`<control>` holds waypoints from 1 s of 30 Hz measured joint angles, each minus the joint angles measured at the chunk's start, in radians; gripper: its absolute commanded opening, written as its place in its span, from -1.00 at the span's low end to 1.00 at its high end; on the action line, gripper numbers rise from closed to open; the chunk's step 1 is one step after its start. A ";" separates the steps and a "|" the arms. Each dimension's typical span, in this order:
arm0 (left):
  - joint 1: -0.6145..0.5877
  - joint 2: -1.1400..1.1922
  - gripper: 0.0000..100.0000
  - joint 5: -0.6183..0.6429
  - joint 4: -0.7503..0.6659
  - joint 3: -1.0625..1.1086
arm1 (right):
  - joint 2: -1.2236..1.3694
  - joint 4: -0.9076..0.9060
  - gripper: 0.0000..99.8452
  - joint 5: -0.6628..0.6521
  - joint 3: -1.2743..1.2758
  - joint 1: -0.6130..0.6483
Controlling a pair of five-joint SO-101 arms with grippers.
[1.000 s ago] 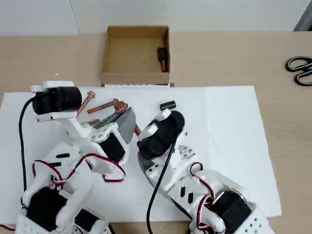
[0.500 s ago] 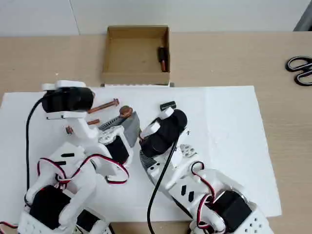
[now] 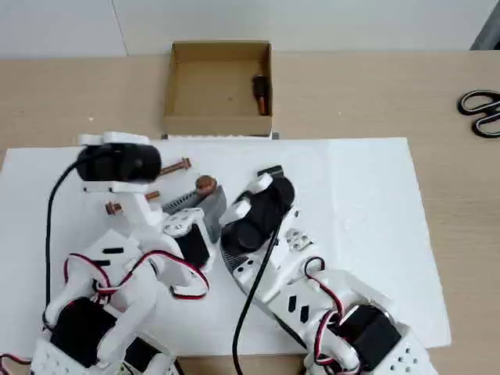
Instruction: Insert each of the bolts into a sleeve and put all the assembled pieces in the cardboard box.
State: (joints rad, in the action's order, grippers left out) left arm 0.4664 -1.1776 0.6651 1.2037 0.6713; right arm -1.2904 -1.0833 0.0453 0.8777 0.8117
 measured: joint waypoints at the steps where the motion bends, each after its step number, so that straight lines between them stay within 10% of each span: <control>1: 0.002 -0.003 -0.99 0.000 0.006 0.006 | 0.000 0.011 -1.00 -0.002 0.003 0.000; 15: 0.092 -0.008 -0.98 -0.005 0.084 0.018 | 0.000 0.069 -1.00 -0.058 0.011 0.002; 22: 0.094 -0.008 -0.51 -0.035 0.086 0.026 | 0.000 0.069 -1.00 -0.060 0.015 0.000; 30: 0.089 -0.008 -0.50 -0.098 0.086 0.028 | 0.002 0.069 -1.00 -0.060 0.017 0.000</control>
State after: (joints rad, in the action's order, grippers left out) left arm 0.5554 -1.1853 0.5669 1.2896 0.6989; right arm -1.2889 -1.0142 -0.0146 0.8945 0.8117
